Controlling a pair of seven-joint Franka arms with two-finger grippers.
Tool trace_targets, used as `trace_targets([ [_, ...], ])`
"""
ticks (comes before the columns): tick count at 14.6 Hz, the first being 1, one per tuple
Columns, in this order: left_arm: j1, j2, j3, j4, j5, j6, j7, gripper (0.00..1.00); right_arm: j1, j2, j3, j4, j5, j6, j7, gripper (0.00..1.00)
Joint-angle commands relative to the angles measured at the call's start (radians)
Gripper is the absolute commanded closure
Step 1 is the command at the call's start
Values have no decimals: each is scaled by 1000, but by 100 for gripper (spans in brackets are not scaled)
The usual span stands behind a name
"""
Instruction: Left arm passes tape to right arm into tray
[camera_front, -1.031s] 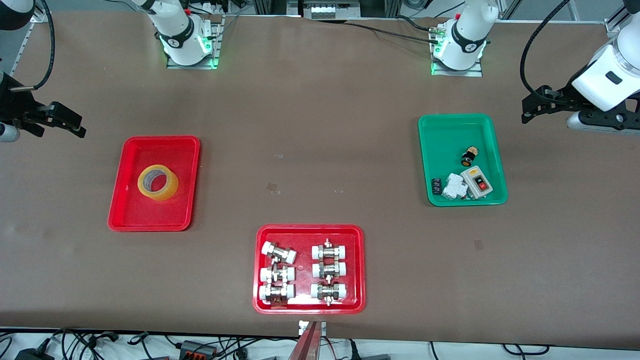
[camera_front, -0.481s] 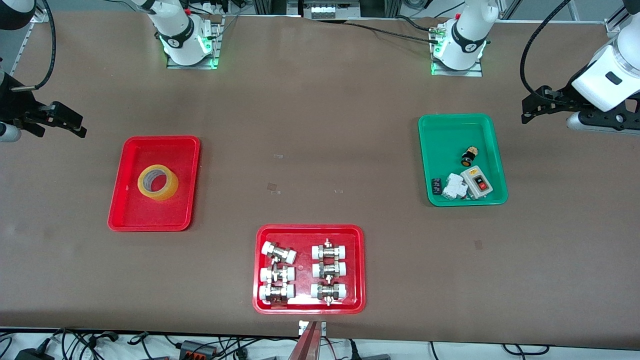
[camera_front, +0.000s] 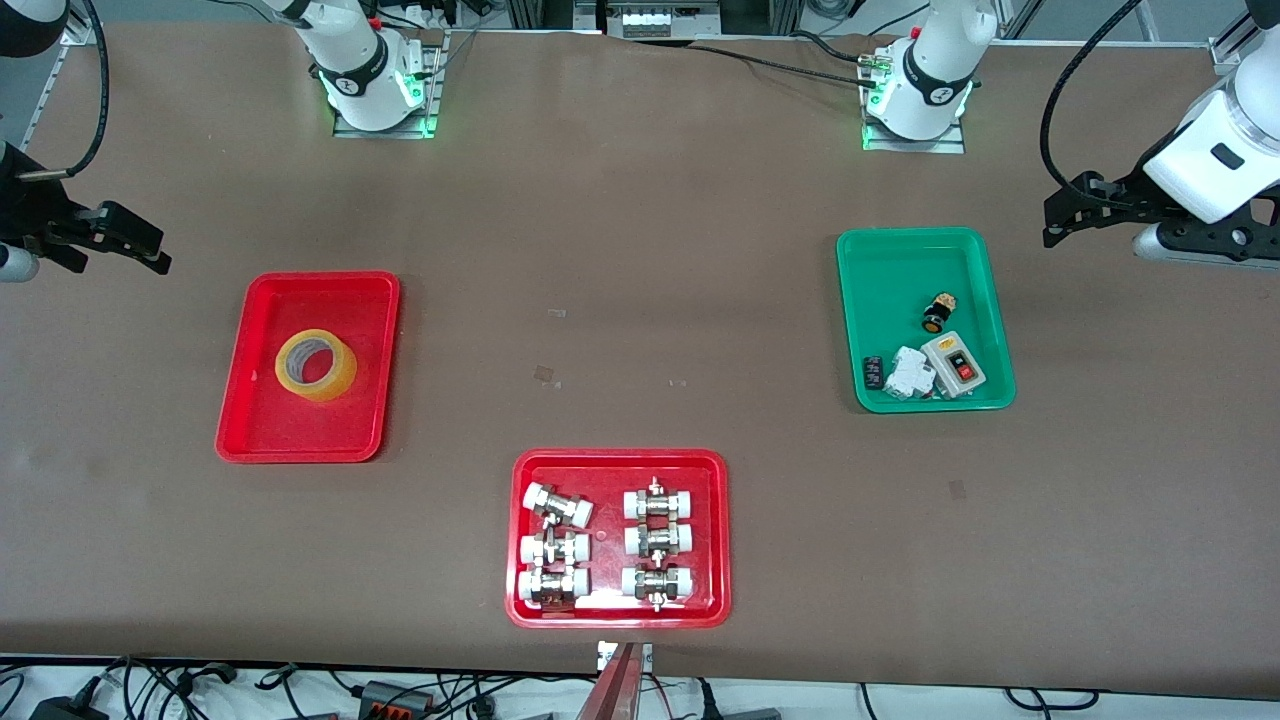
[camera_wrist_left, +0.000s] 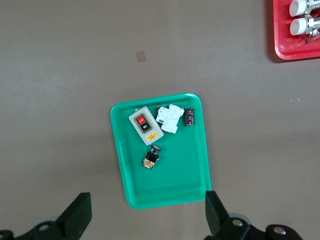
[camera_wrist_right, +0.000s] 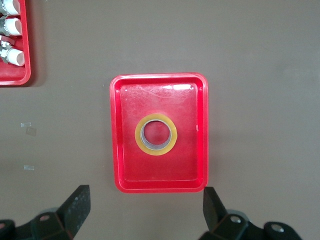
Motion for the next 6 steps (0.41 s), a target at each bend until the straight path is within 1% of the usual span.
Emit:
trace_targets([
  [1,3,6,-1,16,9,-15,-4,0,-6,-26,1,-23,11,-18,2,0],
  [6,3,6,-1,16,9,-15,-4,0,-3,-26,2,-22,6,-20,0,0],
])
